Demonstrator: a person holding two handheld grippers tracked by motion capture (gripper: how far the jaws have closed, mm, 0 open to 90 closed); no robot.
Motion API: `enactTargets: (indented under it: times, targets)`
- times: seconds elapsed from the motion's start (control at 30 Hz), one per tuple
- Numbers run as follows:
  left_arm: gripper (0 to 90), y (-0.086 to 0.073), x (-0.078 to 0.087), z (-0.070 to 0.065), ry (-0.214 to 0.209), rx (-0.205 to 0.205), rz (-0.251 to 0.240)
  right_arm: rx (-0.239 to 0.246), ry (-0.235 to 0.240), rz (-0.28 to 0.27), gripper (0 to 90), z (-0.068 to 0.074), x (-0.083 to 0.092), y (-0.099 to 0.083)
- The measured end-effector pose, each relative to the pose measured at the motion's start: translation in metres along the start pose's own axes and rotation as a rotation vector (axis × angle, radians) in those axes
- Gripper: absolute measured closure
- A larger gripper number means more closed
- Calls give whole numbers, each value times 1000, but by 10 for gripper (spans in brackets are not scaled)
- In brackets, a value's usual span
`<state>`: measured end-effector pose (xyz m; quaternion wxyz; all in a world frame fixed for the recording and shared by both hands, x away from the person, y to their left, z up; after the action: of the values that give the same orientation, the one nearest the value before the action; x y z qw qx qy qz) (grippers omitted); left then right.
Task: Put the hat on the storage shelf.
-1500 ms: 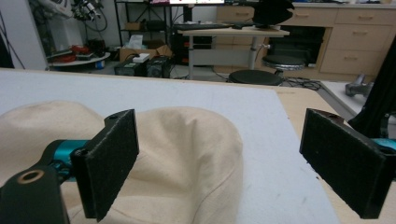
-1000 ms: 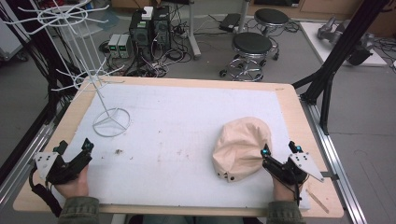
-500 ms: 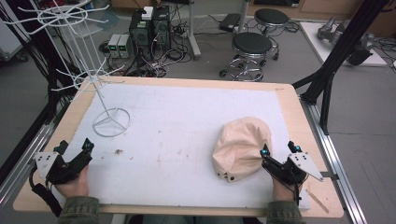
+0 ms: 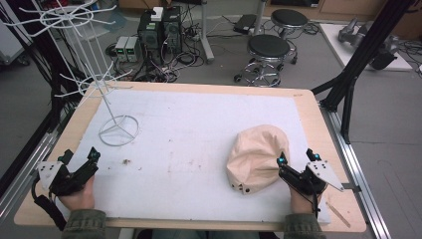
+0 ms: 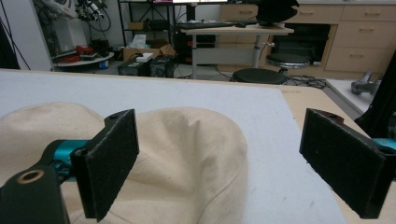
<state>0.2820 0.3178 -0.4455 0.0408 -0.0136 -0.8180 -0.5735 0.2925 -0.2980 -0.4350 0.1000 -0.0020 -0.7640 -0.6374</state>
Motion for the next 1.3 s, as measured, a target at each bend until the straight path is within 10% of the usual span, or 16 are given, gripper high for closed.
enactTargets:
  times: [0.83, 1.3]
  targets:
    - [202, -2, -4, -1, -20, 2, 15, 74, -59, -56, 110, -6, -21, 33]
    - [201, -2, -4, -2, -18, -6, 19, 36, -32, 44, 110, -15, -51, 30]
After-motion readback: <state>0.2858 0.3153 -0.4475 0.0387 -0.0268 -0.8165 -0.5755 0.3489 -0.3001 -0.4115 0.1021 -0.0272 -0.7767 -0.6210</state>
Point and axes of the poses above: each handheld gripper's, and its own axes: x roughly backward along the jaws, y roughly out of its top, z roughly to its left, the point moved 4 cm from there along -x, roughly forward along the jaws, and after that the axes turned 10 degrees about x, right-handed, at the moved point
